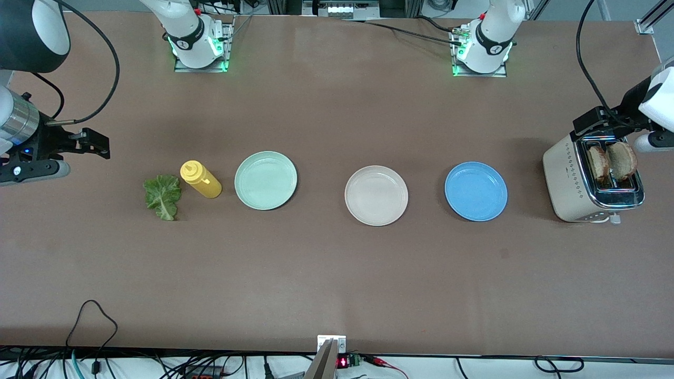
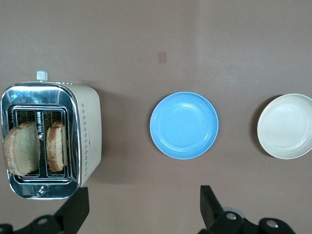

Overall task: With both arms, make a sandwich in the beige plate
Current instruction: 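Reach the left gripper into the toaster slot toward a bread slice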

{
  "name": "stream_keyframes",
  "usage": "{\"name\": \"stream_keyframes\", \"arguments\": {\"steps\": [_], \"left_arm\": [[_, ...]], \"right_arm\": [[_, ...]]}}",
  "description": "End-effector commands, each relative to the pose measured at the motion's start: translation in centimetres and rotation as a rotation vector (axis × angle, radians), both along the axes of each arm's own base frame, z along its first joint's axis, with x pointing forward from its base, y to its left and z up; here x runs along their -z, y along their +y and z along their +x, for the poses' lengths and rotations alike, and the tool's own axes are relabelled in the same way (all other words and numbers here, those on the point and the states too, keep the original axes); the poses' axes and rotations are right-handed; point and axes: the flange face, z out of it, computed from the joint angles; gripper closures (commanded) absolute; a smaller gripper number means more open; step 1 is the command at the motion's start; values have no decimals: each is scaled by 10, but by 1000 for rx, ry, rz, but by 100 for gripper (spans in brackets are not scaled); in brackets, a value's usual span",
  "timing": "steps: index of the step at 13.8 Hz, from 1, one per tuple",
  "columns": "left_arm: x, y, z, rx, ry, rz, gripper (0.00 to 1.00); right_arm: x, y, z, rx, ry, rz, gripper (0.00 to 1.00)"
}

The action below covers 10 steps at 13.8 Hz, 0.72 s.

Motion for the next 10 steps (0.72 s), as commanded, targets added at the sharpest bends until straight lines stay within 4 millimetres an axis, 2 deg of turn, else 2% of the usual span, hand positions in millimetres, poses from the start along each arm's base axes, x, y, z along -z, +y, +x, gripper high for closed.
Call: {"name": "stream_keyframes", "arguments": {"steps": [1,3,4,6,8,10], "left_arm": [[1,1,-10,19,10,21,0],[3,3,-10,23,13,20,0],[11,15,-8,6,28,21,0],[35,59,-2,-26,67,13,0],[77,106,5,-44,135,-7,0],[113,136,8,-76,193,-22,0]], "right_arm": [[-2,-2,-7,18,-11,15,0],[-2,-3,-7,19,-13,15,0],[-2,-3,-6,18,-13,16,0],[-1,-3,-4,-3,-11,18,0],[-3,0,-2,-8,-17,17,0],[-2,1,0,5,-21,17,0]]}}
